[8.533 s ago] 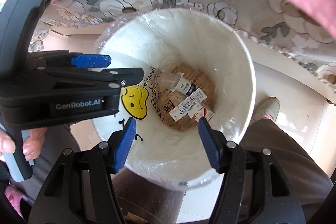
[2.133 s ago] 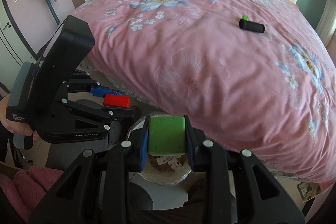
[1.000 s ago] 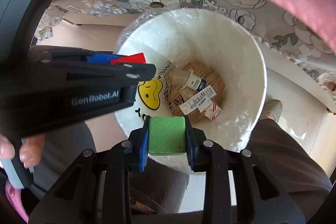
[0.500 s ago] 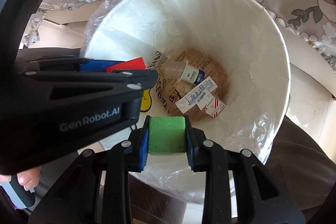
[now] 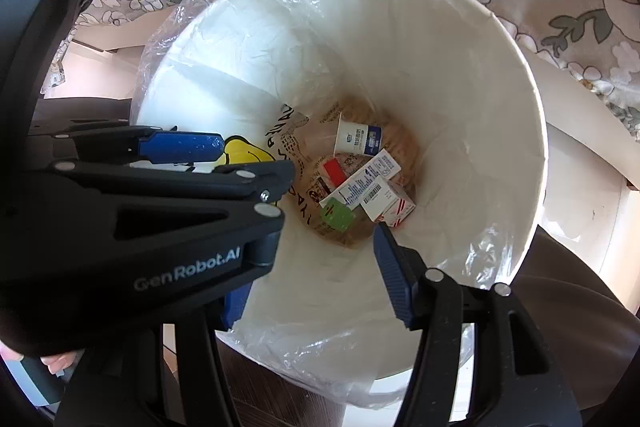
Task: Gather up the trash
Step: 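Open both grippers to drop the red and green blocks into the bin, then move both open grippers back toward the green block and black roller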
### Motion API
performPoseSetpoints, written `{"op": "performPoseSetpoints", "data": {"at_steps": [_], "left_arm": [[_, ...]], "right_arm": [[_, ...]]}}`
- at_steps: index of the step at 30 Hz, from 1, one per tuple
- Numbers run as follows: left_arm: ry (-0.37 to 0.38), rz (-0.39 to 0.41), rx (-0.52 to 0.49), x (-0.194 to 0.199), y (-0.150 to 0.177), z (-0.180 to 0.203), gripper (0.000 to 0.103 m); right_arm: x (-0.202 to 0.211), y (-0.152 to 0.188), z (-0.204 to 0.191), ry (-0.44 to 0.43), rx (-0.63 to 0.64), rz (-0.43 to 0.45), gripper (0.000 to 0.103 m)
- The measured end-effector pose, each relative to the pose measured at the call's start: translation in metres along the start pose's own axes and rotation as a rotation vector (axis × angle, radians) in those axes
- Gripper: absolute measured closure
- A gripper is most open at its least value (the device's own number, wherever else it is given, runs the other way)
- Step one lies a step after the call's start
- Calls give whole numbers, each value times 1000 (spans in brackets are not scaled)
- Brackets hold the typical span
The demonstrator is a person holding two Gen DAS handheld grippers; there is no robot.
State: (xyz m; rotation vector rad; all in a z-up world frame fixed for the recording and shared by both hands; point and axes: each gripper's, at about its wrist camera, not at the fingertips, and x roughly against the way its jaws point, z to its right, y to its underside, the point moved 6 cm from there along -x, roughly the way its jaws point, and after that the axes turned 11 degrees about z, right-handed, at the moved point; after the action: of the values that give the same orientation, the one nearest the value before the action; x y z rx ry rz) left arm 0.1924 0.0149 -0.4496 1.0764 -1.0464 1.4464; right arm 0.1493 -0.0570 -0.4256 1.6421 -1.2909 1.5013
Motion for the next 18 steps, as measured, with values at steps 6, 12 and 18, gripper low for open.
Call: {"op": "performPoseSetpoints", "data": {"at_steps": [6, 12, 18], "left_arm": [[-6, 21, 1, 8, -1, -3, 47], [-17, 88, -31, 29, -3, 0, 47], [-13, 184, -106, 74, -1, 8, 47]], "right_arm": [[10, -2, 0, 15, 17, 24, 45], [31, 1, 1, 61, 30, 44, 45], [76, -1, 2, 62, 48, 112, 42]]}}
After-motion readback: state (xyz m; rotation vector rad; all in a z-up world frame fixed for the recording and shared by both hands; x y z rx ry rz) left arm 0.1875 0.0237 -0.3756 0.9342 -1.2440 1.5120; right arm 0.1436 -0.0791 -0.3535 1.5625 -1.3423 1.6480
